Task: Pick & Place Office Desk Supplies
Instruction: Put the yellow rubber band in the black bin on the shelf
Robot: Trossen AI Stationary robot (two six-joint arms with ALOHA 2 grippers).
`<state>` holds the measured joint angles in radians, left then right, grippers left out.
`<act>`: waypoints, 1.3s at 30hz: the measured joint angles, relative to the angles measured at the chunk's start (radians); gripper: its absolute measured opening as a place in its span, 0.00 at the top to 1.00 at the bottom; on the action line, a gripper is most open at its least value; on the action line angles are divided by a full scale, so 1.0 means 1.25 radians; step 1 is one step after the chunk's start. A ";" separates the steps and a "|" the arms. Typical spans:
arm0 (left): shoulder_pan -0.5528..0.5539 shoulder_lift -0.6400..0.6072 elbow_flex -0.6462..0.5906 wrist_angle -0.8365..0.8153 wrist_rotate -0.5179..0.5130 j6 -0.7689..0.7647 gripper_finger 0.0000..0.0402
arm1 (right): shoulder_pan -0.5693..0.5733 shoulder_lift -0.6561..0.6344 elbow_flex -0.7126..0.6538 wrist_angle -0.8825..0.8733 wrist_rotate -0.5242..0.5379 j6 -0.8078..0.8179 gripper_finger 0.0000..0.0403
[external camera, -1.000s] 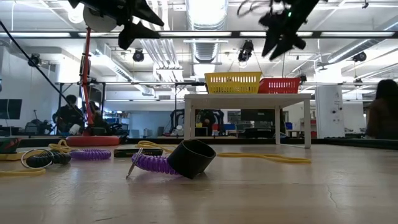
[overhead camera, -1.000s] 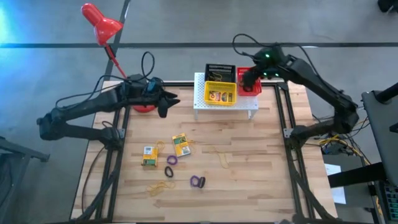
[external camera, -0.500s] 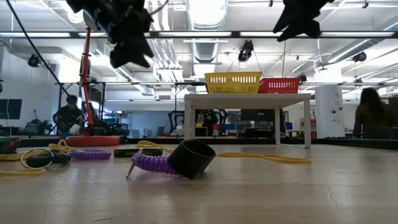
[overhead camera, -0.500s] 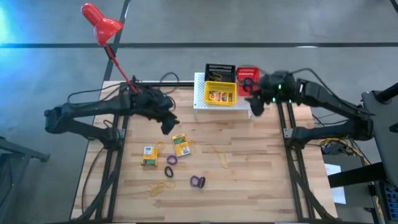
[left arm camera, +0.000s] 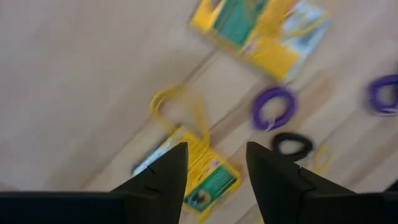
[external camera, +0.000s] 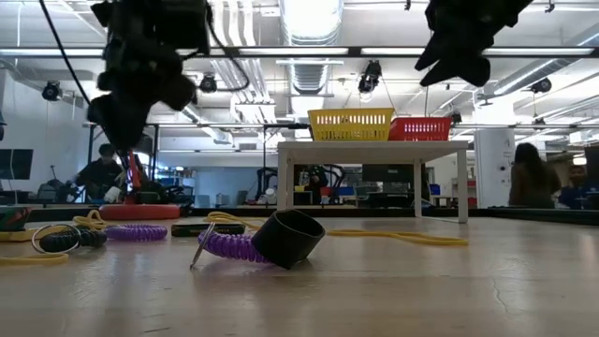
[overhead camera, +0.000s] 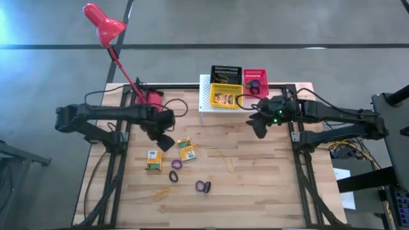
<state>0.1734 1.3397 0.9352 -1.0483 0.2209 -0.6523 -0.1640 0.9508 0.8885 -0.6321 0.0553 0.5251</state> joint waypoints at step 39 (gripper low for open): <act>0.002 0.004 -0.299 0.437 -0.094 -0.282 0.99 | 0.008 -0.121 0.061 0.011 0.026 -0.022 0.65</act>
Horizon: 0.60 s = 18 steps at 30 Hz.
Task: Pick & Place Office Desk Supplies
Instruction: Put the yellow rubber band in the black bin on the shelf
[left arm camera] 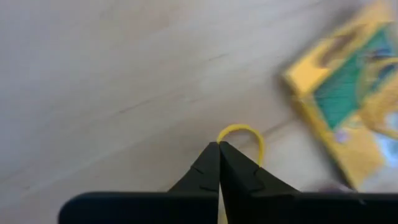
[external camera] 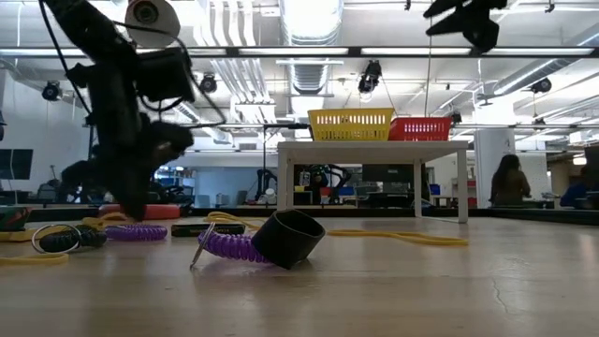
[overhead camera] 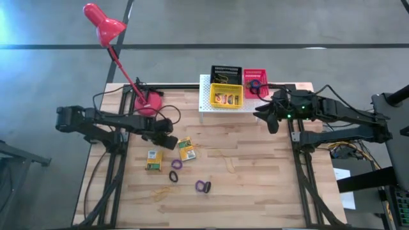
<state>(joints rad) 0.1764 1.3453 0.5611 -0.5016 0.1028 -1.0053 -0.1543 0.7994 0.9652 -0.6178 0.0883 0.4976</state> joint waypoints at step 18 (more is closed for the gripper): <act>0.006 0.005 0.549 -0.225 0.114 0.340 1.00 | 0.000 -0.009 0.176 -0.025 0.104 -0.024 0.66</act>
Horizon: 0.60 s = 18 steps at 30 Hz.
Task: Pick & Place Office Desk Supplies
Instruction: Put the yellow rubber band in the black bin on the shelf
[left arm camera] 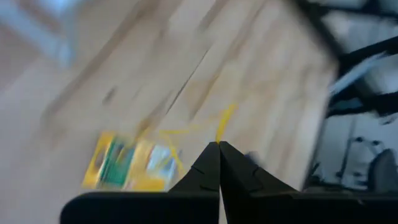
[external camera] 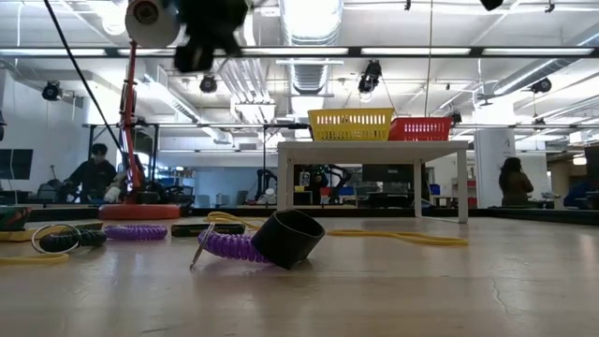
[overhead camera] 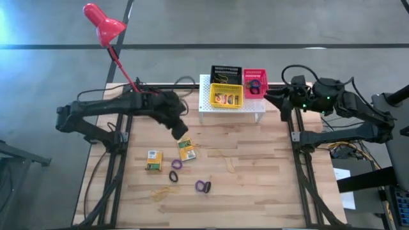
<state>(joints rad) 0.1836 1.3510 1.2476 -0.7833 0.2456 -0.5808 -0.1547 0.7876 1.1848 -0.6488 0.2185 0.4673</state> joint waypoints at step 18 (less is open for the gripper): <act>0.207 0.436 0.617 0.142 -0.041 0.279 1.00 | 0.000 0.001 -0.002 0.001 0.144 0.002 0.66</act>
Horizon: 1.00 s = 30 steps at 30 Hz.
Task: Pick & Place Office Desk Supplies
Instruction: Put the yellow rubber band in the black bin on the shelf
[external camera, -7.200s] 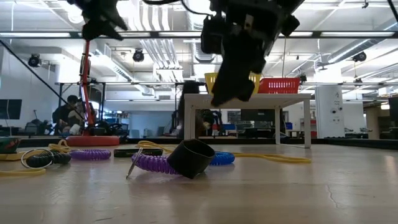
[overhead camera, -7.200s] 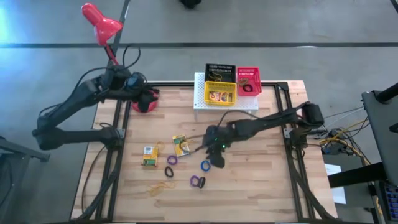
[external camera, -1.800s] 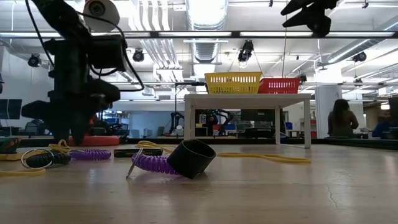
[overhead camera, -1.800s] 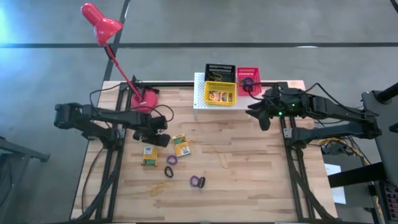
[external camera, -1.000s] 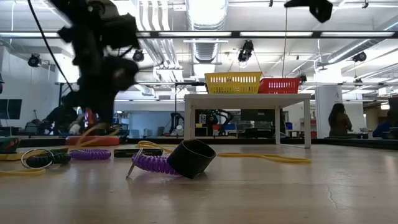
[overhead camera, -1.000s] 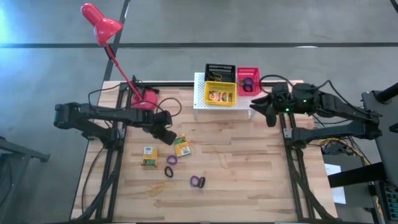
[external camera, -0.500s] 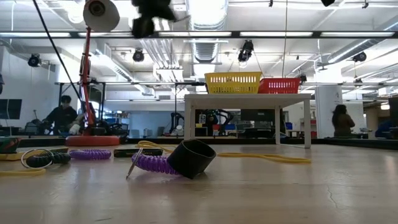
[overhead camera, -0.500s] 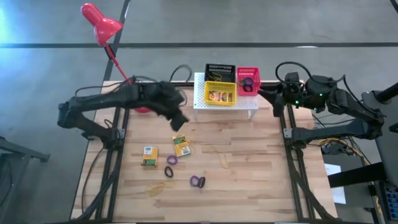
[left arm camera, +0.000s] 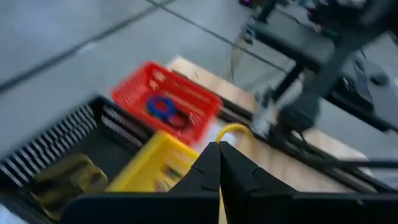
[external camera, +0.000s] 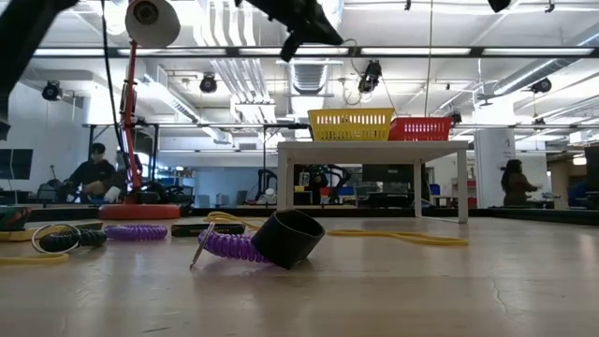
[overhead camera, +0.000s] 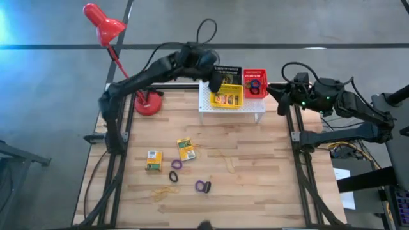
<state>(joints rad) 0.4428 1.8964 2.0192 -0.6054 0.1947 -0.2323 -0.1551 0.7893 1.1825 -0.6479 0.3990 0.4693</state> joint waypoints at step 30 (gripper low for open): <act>0.114 0.164 -0.029 0.119 0.056 0.060 0.74 | 0.001 0.045 -0.015 0.002 0.016 0.039 0.66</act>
<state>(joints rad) 0.5851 2.1009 1.9831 -0.4561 0.2649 -0.1571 -0.1544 0.8455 1.1638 -0.6460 0.4187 0.5175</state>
